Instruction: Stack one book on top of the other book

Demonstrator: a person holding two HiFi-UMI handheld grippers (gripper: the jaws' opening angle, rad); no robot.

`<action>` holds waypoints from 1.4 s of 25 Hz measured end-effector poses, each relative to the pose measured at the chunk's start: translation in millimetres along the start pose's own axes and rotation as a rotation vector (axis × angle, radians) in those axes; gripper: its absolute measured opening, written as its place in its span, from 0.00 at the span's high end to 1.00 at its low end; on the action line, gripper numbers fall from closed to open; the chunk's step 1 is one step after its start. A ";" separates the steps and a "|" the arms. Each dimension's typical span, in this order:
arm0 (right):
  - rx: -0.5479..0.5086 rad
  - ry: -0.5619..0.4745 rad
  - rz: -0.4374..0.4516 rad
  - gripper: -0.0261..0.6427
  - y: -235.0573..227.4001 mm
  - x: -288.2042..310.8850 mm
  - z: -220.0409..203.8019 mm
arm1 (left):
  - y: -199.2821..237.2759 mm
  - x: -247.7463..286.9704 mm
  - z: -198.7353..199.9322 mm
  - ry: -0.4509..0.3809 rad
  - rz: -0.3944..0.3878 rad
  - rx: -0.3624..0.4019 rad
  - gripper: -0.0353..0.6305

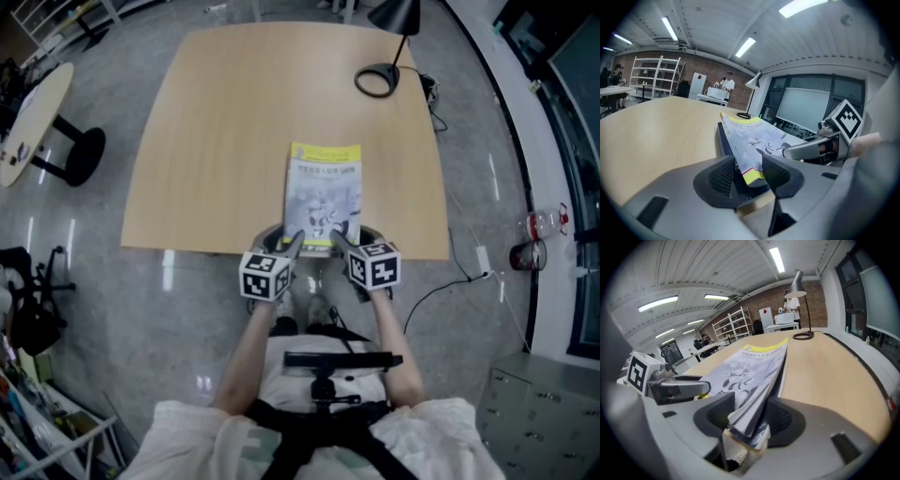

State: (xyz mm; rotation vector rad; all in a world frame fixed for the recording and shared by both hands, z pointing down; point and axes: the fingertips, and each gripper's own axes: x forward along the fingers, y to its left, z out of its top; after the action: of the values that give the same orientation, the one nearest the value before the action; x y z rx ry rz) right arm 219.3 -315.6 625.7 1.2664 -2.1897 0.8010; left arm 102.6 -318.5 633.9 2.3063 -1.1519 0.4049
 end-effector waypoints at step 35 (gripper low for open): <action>0.109 -0.490 0.104 0.96 19.6 -88.8 130.5 | -21.5 -68.3 172.8 -0.592 0.105 0.281 0.94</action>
State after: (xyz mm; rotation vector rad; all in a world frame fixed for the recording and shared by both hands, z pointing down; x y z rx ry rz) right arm 227.2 -345.0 469.6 1.5425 -2.6436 0.7126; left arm 84.9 -363.1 453.0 2.7152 -1.5783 -0.1068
